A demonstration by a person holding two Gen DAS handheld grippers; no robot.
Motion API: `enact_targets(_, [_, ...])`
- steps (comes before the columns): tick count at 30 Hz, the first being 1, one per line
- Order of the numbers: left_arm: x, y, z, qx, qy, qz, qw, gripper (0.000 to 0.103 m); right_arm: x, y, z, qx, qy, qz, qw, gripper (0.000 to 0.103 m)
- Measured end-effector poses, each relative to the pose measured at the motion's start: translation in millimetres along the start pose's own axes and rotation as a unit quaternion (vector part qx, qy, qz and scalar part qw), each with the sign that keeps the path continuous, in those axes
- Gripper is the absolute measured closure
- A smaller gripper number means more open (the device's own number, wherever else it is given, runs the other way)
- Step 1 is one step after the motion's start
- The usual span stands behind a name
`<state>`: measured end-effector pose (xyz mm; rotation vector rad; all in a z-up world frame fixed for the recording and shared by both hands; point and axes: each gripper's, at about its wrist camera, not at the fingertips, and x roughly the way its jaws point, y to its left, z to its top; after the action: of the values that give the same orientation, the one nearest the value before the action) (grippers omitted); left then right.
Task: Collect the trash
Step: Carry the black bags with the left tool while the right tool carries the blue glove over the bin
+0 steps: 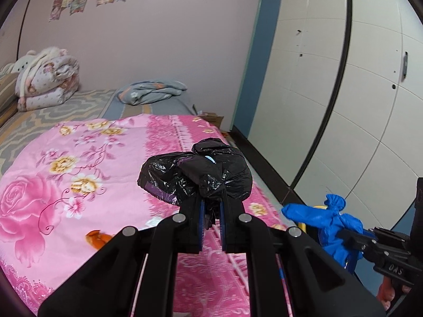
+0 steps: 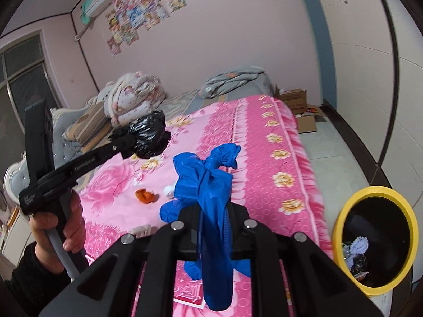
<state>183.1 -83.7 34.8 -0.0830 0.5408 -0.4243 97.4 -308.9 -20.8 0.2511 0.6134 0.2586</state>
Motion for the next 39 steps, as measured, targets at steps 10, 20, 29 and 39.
enact_targets(10, [-1.2,-50.3,7.3,0.027,-0.004,-0.031,0.9991,0.095,-34.0,-36.8,13.6,0.034,-0.04,-0.034,0.998,0.092])
enact_targets(20, [15.2,-92.6,10.0,0.039,0.006,-0.066,0.997,0.095,-61.6,-78.0,19.2,0.071,-0.074,-0.077,0.992,0.092])
enact_targets(29, [45.9,-135.7,6.2,0.052,0.027,-0.098,0.9935,0.095,-75.3,-122.1,18.8,0.101,-0.09,-0.119,0.984,0.092])
enact_targets(39, [80.5,-184.4,2.1,0.071,0.048,-0.12,0.9891,0.095,-80.9,-175.8,14.6,0.139,-0.095,-0.155,0.973,0.092])
